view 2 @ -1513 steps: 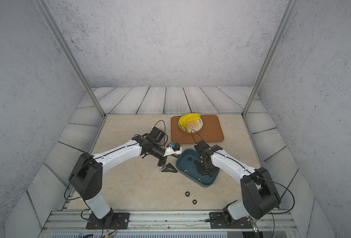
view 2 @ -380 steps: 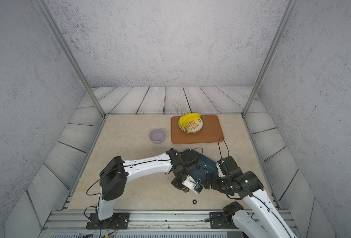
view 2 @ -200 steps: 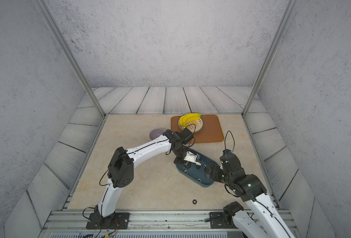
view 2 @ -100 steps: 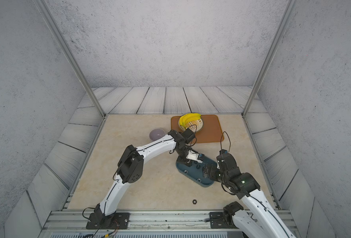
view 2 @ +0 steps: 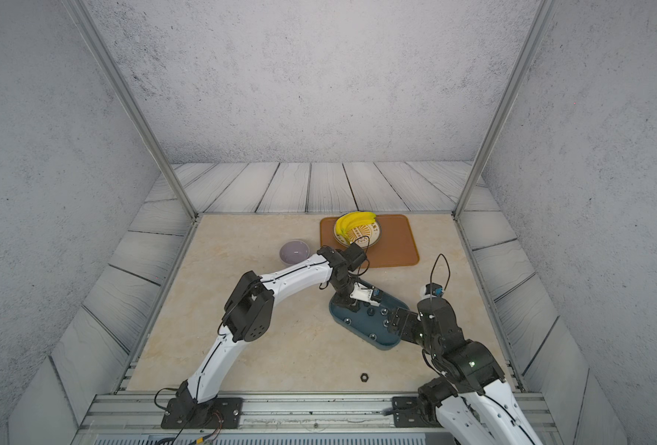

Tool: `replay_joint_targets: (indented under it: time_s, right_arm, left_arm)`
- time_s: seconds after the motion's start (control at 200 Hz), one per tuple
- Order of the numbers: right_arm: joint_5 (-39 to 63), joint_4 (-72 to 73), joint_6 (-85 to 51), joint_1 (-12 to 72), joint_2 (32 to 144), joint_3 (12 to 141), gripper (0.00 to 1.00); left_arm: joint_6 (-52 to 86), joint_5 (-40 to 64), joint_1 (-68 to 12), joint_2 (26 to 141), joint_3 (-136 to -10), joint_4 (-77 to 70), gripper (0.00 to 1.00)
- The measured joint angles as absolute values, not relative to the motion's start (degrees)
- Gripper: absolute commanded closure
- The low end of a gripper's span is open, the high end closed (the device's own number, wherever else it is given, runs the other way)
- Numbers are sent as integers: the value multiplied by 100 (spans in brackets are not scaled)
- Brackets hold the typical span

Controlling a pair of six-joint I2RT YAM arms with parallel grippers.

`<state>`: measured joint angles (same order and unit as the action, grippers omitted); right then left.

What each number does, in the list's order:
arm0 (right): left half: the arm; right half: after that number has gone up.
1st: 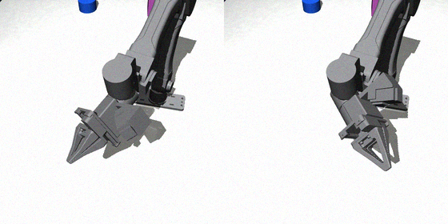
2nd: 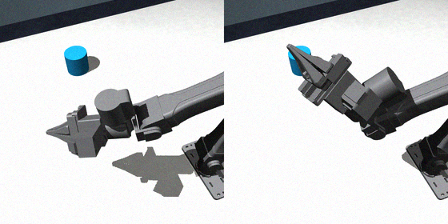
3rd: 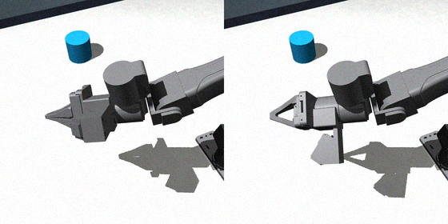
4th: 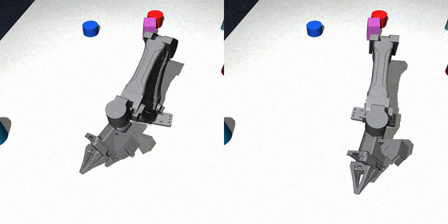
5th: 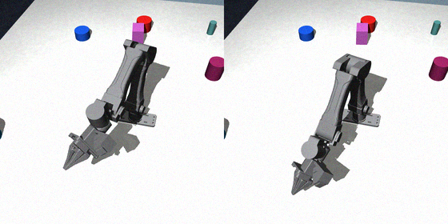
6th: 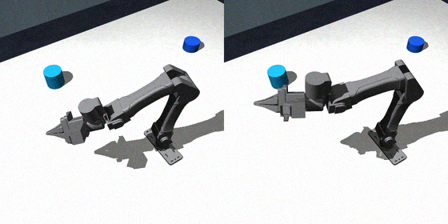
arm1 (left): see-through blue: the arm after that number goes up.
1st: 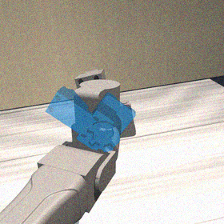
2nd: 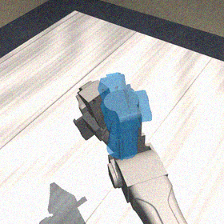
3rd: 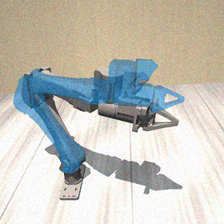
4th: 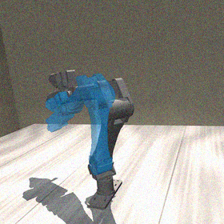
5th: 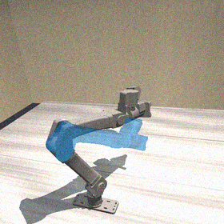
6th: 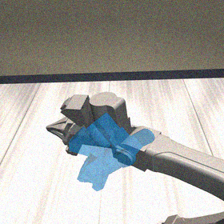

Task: Put the nuts on the desktop into the storage box
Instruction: Place the nut in the storage box.

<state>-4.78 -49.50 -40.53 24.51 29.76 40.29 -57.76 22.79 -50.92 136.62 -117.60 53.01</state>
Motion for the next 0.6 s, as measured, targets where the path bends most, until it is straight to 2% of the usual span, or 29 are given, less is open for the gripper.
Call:
replay_joint_targets:
  time_s: [0.3,0.485,0.6]
  right_arm:
    - [-414,-4936,-4136,2451,2842,3944,1]
    - [158,-4676,-4160,2451,3061,3688,1]
    - [484,-4536,-4193,2451,3282,3535,1]
  left_arm:
    - [-5752,2213,-5087,13893,-11760,5164,70]
    - [-5701,2237,-5085,13898,-11762,5153,60]
    - [-5684,2265,-5085,13896,-11762,5162,48]
